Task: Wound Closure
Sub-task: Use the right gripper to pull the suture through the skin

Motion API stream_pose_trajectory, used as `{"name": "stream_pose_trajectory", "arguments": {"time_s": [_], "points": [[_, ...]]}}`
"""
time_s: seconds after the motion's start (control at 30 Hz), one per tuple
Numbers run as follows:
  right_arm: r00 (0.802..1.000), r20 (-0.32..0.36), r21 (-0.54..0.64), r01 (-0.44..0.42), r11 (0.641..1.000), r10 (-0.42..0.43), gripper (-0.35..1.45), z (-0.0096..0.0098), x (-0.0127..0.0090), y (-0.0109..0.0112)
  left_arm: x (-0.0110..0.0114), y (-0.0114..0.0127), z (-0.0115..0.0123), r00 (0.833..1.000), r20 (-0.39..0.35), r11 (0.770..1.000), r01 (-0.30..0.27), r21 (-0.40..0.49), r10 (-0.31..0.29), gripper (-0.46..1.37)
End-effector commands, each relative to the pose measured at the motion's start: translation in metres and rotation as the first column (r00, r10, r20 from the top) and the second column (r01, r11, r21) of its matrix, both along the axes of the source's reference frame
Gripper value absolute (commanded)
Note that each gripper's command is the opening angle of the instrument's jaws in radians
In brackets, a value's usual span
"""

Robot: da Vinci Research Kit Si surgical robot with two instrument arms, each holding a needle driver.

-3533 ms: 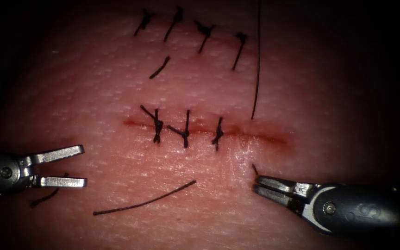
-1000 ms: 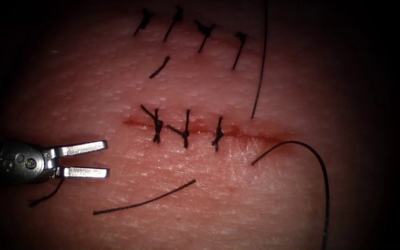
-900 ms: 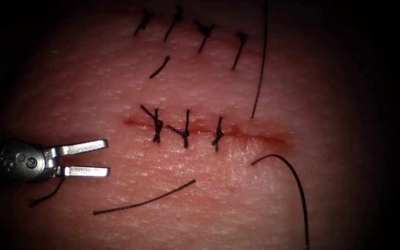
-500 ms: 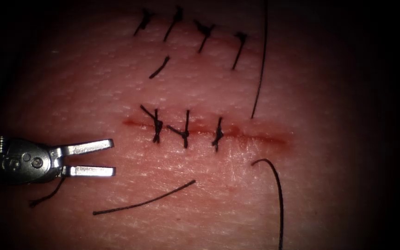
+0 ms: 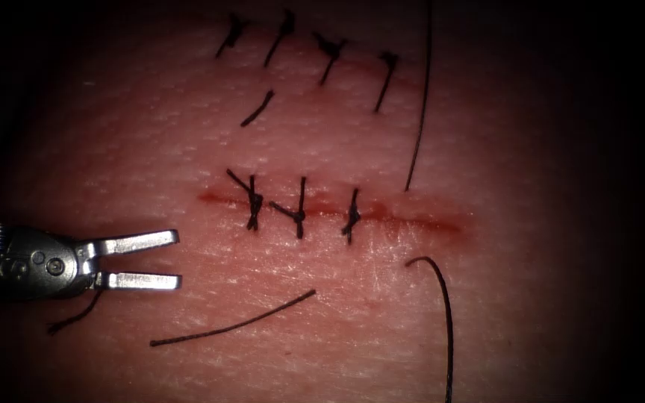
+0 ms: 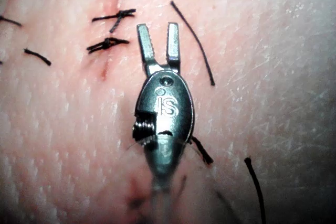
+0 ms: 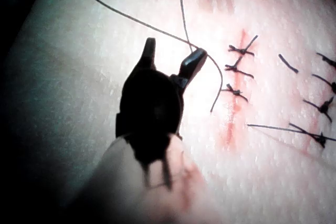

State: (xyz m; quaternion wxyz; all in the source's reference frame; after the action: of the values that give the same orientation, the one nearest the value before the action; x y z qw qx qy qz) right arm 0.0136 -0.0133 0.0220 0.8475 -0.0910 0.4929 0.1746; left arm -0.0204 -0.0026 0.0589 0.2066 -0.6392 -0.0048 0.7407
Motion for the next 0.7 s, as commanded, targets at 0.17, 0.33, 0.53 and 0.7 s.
{"name": "stream_pose_trajectory", "arguments": {"time_s": [0.17, 0.33, 0.53, 0.7], "points": [[0.999, 0.051, -0.021, -0.008, 1.0, 0.009, 1.35, 0.0064, 0.0012, 0.0006, 0.0004, -0.0002, 0.0, 1.0, 0.003, 1.0, -0.005, -0.001, 0.005, 0.17], [0.998, 0.054, -0.031, -0.04, 0.999, 0.042, 1.32, 0.0098, 0.003, 0.0012, 0.0003, -0.0004, 0.0002, 1.0, 0.003, 1.0, -0.006, -0.004, 0.006, 0.18], [0.996, 0.082, -0.036, -0.034, 0.999, 0.037, 1.25, 0.0128, 0.0044, 0.0017, 0.0005, -0.0008, 0.0002, 1.0, 0.001, 1.0, -0.008, -0.012, 0.008, 0.17], [0.993, 0.109, -0.005, -0.036, 0.999, 0.037, 1.17, 0.017, 0.0044, 0.0014, 0.0007, -0.001, 0.0003, 1.0, 0.001, 1.0, -0.009, -0.013, 0.009, 0.17]]}}
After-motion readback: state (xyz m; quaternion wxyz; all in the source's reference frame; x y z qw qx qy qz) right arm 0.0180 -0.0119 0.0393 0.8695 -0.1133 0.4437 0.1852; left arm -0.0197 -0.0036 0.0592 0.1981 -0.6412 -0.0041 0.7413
